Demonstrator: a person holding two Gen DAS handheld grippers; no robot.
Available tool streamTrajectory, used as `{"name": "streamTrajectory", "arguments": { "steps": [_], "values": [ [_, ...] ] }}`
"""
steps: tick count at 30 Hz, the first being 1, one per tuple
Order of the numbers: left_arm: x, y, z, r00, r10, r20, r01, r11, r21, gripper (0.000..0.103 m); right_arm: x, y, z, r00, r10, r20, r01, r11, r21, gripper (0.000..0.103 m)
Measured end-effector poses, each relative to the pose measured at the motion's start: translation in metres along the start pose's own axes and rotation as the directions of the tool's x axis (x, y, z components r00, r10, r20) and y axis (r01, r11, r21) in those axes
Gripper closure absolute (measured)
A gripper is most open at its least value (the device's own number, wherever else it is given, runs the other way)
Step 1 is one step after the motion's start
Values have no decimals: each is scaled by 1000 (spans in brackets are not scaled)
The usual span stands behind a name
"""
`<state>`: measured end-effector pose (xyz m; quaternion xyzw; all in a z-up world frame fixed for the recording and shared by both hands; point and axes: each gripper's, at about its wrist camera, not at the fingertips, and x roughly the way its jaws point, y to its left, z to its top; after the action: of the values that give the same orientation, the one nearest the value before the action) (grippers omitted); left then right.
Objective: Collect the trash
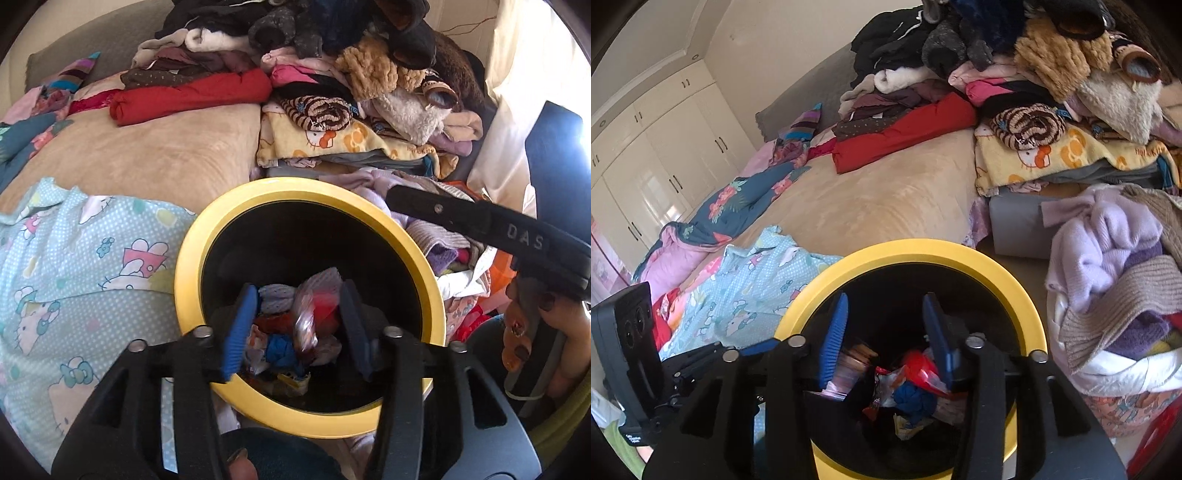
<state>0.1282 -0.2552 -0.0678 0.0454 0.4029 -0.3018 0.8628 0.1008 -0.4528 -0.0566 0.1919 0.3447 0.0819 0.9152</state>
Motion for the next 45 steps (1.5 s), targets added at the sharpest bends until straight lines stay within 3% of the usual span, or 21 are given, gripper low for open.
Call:
{"name": "streamTrajectory", "arguments": {
  "steps": [1, 5, 10, 12, 19, 34, 45],
  "values": [
    [-2, 1, 0, 1000, 4, 5, -4, 1000, -2, 49, -2, 0, -1, 1000, -7, -1, 7, 1000, -2, 57],
    [-8, 8, -4, 1000, 18, 9, -18, 999, -34, 42, -12, 6, -3, 999, -25, 21, 25, 999, -28, 47],
    [-27, 19, -11, 998, 48, 43, -45, 997, -64, 32, -28, 26, -10, 996, -44, 73, 50, 995, -89, 25],
    [-36, 25, -14, 996, 69, 61, -63, 994, -90, 18, -32, 33, -11, 994, -44, 97, 55, 993, -109, 19],
    [-73, 41, -29, 983, 131, 132, -113, 984, -134, 11, -49, 60, -23, 981, -40, 189, 76, 979, -189, 7],
    [-141, 67, -67, 930, 273, 245, -218, 949, -228, 11, -70, 118, -61, 928, 14, 372, 90, 962, -259, 6],
    [-182, 67, -89, 857, 359, 371, -287, 928, -237, 11, -89, 154, -90, 866, 60, 496, 118, 940, -320, 6]
  ]
}}
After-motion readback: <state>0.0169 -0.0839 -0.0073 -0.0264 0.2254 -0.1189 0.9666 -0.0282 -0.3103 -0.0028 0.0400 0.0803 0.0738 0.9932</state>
